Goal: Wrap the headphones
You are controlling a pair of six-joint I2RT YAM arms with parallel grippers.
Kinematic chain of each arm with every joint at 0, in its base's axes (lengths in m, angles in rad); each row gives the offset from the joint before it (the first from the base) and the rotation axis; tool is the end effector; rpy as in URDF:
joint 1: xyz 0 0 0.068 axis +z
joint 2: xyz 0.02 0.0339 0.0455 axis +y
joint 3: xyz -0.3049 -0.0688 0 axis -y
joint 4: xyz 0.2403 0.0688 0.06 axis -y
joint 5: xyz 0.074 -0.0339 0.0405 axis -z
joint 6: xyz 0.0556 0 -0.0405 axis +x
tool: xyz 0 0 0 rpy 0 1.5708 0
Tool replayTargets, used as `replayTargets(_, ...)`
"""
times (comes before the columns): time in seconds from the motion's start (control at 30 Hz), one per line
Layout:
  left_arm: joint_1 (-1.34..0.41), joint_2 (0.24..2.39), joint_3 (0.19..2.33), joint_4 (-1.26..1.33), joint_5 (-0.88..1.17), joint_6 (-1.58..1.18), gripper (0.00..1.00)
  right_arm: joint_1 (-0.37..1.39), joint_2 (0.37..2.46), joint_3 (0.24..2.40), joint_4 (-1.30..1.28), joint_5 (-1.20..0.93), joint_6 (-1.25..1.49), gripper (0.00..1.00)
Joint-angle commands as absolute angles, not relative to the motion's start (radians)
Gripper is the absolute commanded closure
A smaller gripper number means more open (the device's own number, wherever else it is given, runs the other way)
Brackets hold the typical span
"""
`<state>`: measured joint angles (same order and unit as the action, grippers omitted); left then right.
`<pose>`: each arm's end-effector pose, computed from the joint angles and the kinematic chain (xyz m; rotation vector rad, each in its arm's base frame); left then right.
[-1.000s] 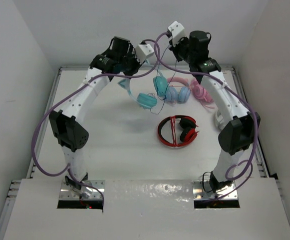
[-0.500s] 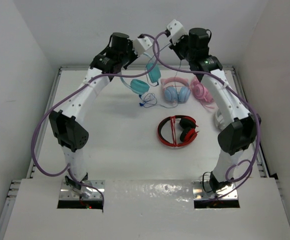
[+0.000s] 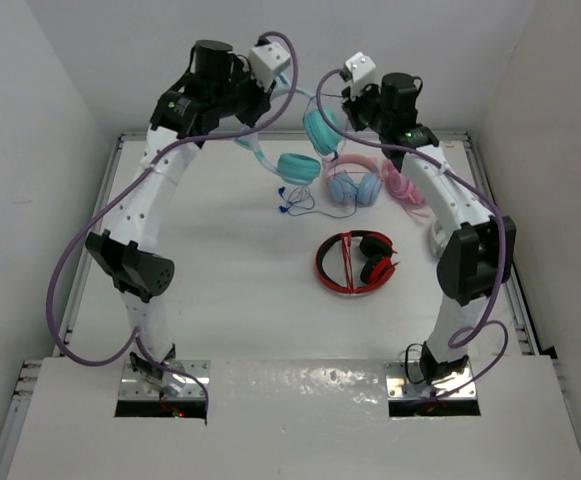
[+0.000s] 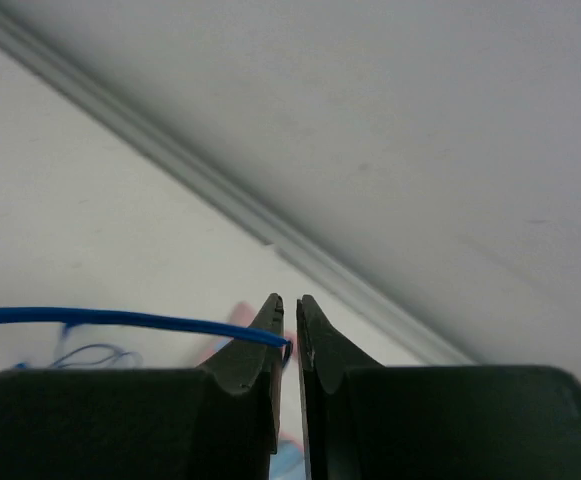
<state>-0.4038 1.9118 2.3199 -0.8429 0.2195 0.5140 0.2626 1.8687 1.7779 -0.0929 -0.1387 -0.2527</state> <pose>0.3953 -0.1821 0.4973 1.0083 1.7244 -0.1492 0.4626 0.1323 0.4194 -0.5441 1.6680 0.1289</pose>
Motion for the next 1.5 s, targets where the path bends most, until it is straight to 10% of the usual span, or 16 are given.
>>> replayTargets(0.0,-0.374,1.864,2.414,-0.804,0.353,0.263,1.0,0.275,1.836,1.691,0.162,-0.365,-0.051,0.8)
replayTargets(0.13,-0.373,1.864,2.453,-0.787,0.331,0.106,1.0,0.307,1.87,1.599,0.443,-0.534,0.185,0.64)
replayTargets(0.33,-0.336,1.878,2.554,-0.773,0.282,0.009,1.0,0.365,2.001,1.539,0.81,-0.569,0.521,0.67)
replayTargets(0.67,-0.245,1.888,2.678,-0.742,0.27,-0.081,1.0,0.399,2.054,1.422,0.798,-0.466,0.496,0.56)
replayTargets(1.47,-0.072,1.907,2.642,-0.669,0.256,-0.262,1.0,0.413,2.065,1.112,0.813,-0.41,0.491,0.87)
